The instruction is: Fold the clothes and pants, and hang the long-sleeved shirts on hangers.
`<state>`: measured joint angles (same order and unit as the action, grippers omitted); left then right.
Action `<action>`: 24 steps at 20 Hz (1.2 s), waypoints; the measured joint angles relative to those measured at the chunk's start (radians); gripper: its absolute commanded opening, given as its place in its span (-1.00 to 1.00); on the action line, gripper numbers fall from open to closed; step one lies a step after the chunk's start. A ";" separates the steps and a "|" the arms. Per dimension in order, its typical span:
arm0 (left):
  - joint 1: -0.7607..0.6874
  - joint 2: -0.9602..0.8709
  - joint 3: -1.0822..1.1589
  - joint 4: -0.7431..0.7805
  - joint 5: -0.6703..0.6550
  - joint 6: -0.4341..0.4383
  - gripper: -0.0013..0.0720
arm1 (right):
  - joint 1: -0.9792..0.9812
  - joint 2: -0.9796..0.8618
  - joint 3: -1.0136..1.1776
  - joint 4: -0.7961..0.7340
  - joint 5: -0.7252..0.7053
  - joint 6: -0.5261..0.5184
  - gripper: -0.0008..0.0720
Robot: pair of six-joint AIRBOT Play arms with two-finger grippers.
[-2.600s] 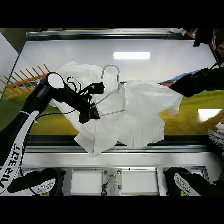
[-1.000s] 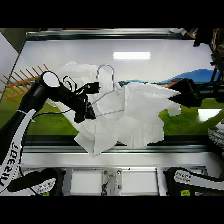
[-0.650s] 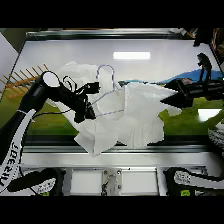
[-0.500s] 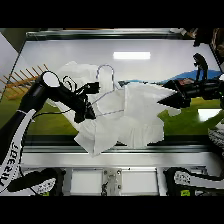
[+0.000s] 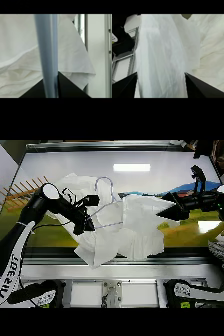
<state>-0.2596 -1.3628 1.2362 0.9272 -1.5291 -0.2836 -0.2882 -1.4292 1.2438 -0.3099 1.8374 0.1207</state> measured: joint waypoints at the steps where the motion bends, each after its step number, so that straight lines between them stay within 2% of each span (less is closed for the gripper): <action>1: 0.000 0.000 0.000 0.000 0.000 0.000 -0.93 | 0.000 0.000 0.000 0.000 0.000 0.000 0.76; 12: 0.000 0.000 0.000 -0.003 0.003 -0.002 -0.93 | 0.000 0.000 0.000 0.000 0.001 -0.001 0.75; 13: 0.000 0.000 0.000 -0.004 0.003 -0.002 -0.93 | 0.000 0.000 0.000 0.000 0.001 -0.001 0.51; 14: 0.000 0.000 0.000 -0.004 0.003 -0.001 -0.93 | 0.000 0.000 0.000 0.000 0.001 -0.001 -0.04; 15: 0.000 0.000 0.000 -0.004 0.003 -0.001 -0.93 | 0.000 0.000 0.000 0.000 0.001 -0.001 -0.69; 16: 0.000 0.000 0.000 -0.004 0.004 -0.002 -0.93 | 0.000 0.000 0.000 0.000 0.001 -0.002 -0.93; 24: 0.000 0.000 0.000 -0.005 0.011 -0.002 -0.93 | 0.000 0.000 0.000 0.001 0.003 -0.005 -0.93</action>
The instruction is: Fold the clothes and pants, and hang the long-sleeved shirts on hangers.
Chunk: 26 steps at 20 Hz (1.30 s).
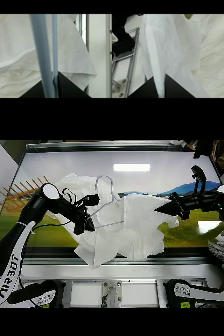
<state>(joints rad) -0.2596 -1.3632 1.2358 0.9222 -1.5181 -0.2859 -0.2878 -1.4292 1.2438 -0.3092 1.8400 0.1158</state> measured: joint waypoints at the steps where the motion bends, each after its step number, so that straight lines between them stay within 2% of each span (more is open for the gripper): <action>1: 0.000 0.000 0.000 0.000 0.000 0.000 -0.93 | 0.000 0.000 0.000 0.000 0.000 0.000 -0.94; 2: 0.000 0.000 0.000 0.000 0.001 0.000 -0.92 | 0.000 0.000 0.000 0.000 0.000 0.001 -0.94; 3: 0.000 0.000 0.000 0.000 0.001 0.000 -0.51 | 0.000 0.000 0.000 0.000 0.000 0.003 -0.94; 4: 0.000 0.000 0.000 -0.008 0.009 0.002 0.08 | 0.000 0.000 0.000 0.000 -0.001 0.013 -0.94; 5: -0.002 0.002 0.002 -0.028 0.023 -0.004 0.23 | 0.001 0.000 0.000 -0.005 -0.002 0.014 -0.94; 11: 0.008 0.002 0.008 0.000 0.019 -0.170 0.23 | 0.000 -0.001 -0.001 0.000 -0.002 0.008 -0.95; 16: 0.091 0.002 0.082 0.001 0.021 -0.393 0.23 | 0.001 -0.001 -0.001 0.004 -0.002 0.008 -0.95; 20: 0.190 0.022 0.140 0.000 0.008 -0.555 0.22 | 0.000 0.000 -0.001 0.084 -0.003 0.027 -0.96; 26: 0.336 0.186 0.041 0.000 0.116 -0.691 0.23 | 0.000 0.001 -0.001 0.225 -0.056 0.038 -0.96</action>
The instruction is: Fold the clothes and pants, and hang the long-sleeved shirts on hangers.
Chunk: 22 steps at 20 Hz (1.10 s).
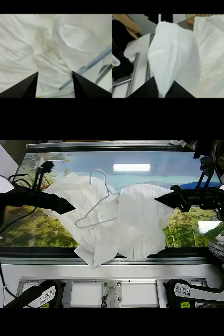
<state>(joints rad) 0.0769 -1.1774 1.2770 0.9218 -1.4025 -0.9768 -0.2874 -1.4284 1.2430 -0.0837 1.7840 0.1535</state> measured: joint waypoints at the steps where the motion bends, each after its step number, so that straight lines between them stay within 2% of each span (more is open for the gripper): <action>1: 0.025 0.035 -0.032 0.000 0.030 -0.029 0.23 | 0.000 0.001 0.000 0.011 -0.013 0.001 -0.96; 6: 0.122 0.208 -0.224 0.000 0.155 -0.145 0.23 | -0.001 0.022 0.000 0.061 -0.064 0.008 -0.96; 11: 0.108 0.290 -0.417 -0.005 0.283 -0.283 0.23 | -0.007 0.060 0.000 0.081 -0.145 0.016 -0.96; 16: -0.077 0.309 -0.541 -0.009 0.492 -0.429 0.23 | -0.009 0.089 0.000 0.086 -0.240 0.030 -0.96; 22: -0.338 0.179 -0.511 -0.011 0.748 -0.568 0.23 | -0.009 0.097 0.000 0.098 -0.278 0.037 -0.96</action>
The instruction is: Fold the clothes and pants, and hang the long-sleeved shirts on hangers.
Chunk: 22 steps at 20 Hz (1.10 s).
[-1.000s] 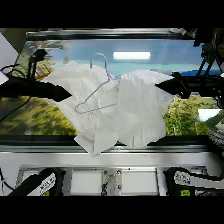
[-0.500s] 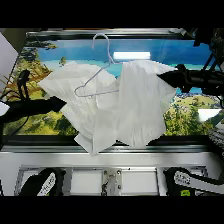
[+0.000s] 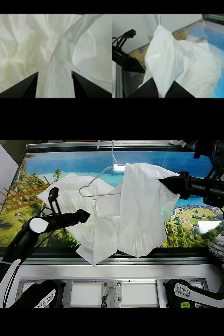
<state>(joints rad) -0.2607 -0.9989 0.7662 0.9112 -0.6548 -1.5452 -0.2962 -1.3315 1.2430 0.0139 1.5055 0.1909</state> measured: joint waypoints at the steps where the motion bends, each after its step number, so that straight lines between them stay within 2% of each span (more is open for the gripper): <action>1: -0.026 -0.032 0.025 0.000 0.024 -0.010 0.23 | 0.000 0.001 0.000 0.001 0.000 0.000 -0.96; 8: -0.099 -0.217 0.178 0.001 0.045 -0.037 0.22 | 0.000 0.001 0.000 0.002 -0.010 0.000 -0.95; 9: -0.101 -0.234 0.191 0.002 0.039 -0.038 0.09 | 0.000 0.001 0.000 0.002 -0.010 0.000 -0.96; 11: -0.105 -0.261 0.210 0.002 0.032 -0.041 -0.35 | 0.000 0.001 0.000 0.002 -0.010 0.000 -0.96; 12: -0.106 -0.272 0.216 0.003 0.029 -0.041 -0.74 | 0.000 0.001 0.000 0.002 -0.010 0.000 -0.96; 13: -0.106 -0.281 0.220 0.003 0.027 -0.043 -0.93 | 0.000 0.001 0.000 0.002 -0.010 0.000 -0.96; 17: -0.095 -0.293 0.227 0.008 0.001 -0.043 -0.93 | 0.000 0.002 0.000 0.002 -0.007 0.015 -0.96; 22: 0.014 -0.247 0.229 0.013 -0.090 -0.032 -0.93 | 0.003 0.004 0.000 0.021 0.039 0.040 -0.96</action>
<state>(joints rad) -0.2462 -1.2461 0.9955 0.9237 -0.7452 -1.5772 -0.2932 -1.3273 1.2427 0.0349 1.5444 0.2310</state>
